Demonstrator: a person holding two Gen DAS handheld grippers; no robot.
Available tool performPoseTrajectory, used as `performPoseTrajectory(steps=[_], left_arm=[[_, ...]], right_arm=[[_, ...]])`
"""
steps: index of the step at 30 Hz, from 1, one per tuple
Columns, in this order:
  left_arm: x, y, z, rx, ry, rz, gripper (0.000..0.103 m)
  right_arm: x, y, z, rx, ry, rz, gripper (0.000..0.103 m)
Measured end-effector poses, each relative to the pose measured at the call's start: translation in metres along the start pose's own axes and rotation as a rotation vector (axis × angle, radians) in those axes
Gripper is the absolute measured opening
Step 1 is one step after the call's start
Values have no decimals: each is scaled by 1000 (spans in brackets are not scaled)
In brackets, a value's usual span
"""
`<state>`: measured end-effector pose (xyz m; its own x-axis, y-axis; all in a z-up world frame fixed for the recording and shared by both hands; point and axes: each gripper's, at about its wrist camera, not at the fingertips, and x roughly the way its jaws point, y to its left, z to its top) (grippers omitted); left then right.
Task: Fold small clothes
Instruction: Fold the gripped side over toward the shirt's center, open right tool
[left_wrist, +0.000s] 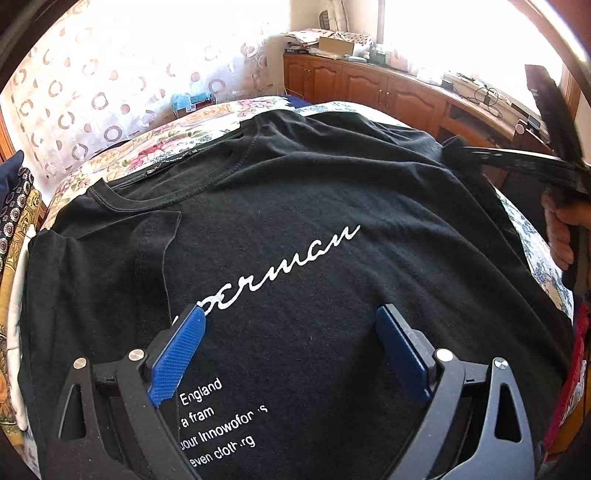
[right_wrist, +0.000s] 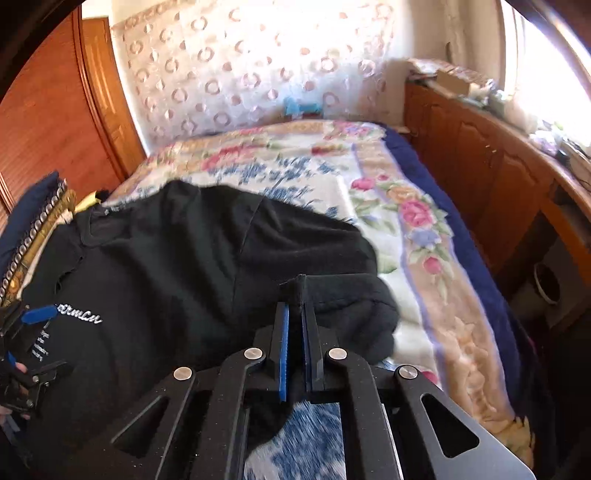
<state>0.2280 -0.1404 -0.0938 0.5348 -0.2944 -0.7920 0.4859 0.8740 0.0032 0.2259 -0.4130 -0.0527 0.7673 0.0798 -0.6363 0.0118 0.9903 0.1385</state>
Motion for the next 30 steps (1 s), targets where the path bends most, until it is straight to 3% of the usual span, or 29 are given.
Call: performPoseTrajectory(steps=[4,10,15,19,22,30], left_arm=[[1,0,1,-1,0,0,95],[2,-1,1,-2,2,3,96],[2,-1,1,-1,2,3,96],[2,-1,1,-1,2,4,96],[3,-1,1,-3,2,3,96],[3,-1,1,-3,3,2,96]], right_arm=[[-22,-13,-15,49,-49,-33,6],[-27,-27,-38,113,-11,-27,6],[-21,-35,-30,152,8,-12,7],[-23,-38,-23,167,-3,-21,26],[-16,-28,-17,102,-1,-60,39],[8,-23,-4,73,49,-65,42]])
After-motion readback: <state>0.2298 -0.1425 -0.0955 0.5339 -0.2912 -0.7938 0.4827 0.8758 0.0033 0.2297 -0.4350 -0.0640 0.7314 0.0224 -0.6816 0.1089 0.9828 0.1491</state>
